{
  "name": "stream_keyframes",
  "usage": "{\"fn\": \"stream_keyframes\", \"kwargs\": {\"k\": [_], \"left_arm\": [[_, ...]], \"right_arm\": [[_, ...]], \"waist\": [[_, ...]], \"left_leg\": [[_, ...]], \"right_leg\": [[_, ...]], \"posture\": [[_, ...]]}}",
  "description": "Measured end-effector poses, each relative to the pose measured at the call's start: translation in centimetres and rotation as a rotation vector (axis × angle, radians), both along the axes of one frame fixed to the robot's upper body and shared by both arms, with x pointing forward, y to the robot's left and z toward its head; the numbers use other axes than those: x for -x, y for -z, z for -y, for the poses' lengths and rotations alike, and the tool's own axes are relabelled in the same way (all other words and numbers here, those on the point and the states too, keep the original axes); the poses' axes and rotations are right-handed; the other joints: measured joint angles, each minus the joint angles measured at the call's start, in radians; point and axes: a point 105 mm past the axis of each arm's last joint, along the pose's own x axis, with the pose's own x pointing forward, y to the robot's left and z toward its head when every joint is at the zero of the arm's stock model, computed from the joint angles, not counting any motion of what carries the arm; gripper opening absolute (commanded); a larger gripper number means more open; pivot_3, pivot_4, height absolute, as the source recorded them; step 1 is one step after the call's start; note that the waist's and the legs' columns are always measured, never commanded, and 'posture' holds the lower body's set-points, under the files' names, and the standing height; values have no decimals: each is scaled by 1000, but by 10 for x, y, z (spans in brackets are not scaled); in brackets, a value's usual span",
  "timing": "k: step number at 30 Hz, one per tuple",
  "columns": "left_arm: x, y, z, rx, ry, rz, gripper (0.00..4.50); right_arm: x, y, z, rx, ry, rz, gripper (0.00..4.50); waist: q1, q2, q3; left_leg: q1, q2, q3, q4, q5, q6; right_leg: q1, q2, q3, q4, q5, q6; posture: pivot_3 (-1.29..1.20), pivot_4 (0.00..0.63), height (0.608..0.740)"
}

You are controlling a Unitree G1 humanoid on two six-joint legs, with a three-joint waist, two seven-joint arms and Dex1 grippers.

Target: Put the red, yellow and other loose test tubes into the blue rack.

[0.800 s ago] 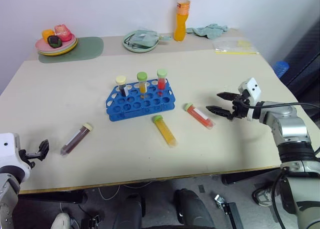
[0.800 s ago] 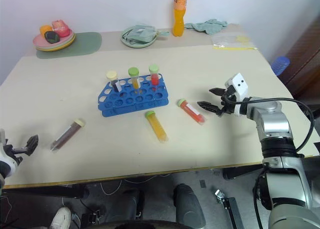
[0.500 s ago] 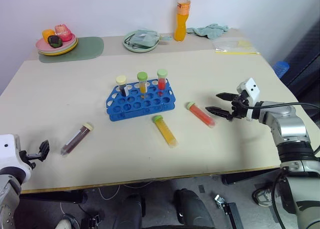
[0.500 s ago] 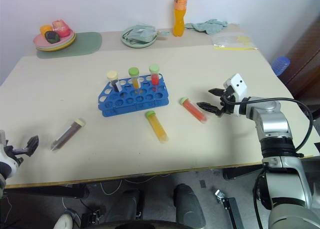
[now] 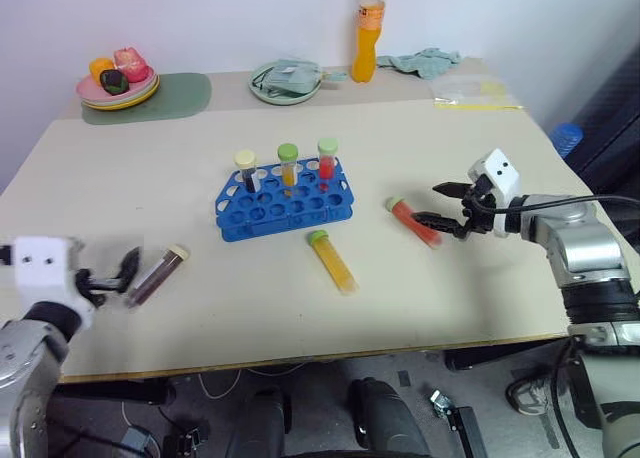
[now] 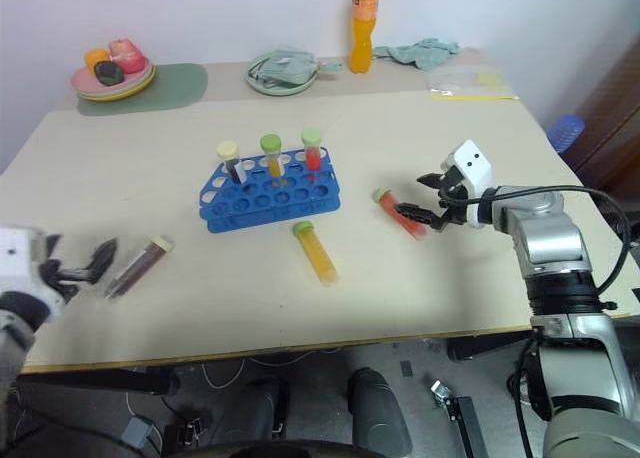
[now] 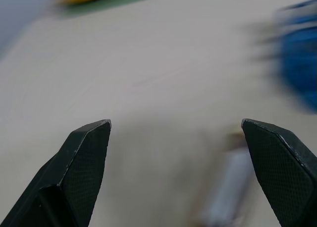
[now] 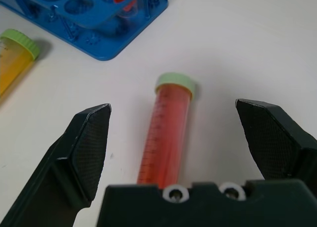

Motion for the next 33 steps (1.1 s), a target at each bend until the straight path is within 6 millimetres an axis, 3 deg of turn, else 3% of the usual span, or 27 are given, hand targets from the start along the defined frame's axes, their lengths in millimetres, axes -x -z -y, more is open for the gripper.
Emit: {"fn": "stream_keyframes", "kwargs": {"k": [3,7,12,15,21,24,29,30,33], "left_arm": [[-7,8,42,-9,226,-38,4345],[-4,16,94,-53,516,-65,4345],[-5,8,126,-5,641,-2,4345],[-2,12,140,21,684,-7,4345],[17,22,158,31,749,-36,4345],[23,25,165,26,767,-41,4500],[19,21,167,17,757,-17,4500],[19,20,167,16,757,-13,4500],[18,19,167,14,753,-7,4500]], "right_arm": [[5,-12,-7,48,-3,-48,4499],[4,-21,-35,93,-5,-163,4499],[-22,-15,-48,168,160,-281,4499],[-37,-3,-39,214,292,-359,4499],[-42,10,-27,271,390,-480,4499],[-43,16,-25,311,398,-505,3628],[-44,24,-30,348,361,-514,1063],[-44,23,-31,351,354,-514,735],[-41,19,-38,351,304,-513,684]], "waist": [[-1,1,0],[-15,1,1],[-6,1,1],[-1,1,1],[-7,2,1],[-11,3,1],[-11,3,1],[-11,3,1],[-12,4,2]], "left_leg": [[0,0,0,0,0,0],[1,1,0,0,0,0],[-1,1,-1,0,0,0],[-3,0,0,0,0,0],[-3,0,0,0,0,1],[-3,0,0,0,0,1],[-3,0,0,0,0,1],[-3,0,0,0,0,1],[-3,0,0,0,0,1]], "right_leg": [[0,0,0,0,0,0],[0,1,0,0,-1,-2],[-1,1,0,0,0,-1],[-2,-1,0,0,0,-1],[-4,0,0,0,0,-1],[-4,0,0,1,0,-1],[-4,0,0,1,0,-1],[-4,0,0,1,0,-1],[-4,0,0,1,0,-1]], "posture": [[0,150,740],[0,150,740],[0,150,740],[0,150,740],[0,150,740],[0,150,740],[0,150,740],[0,150,740],[0,150,740]]}}
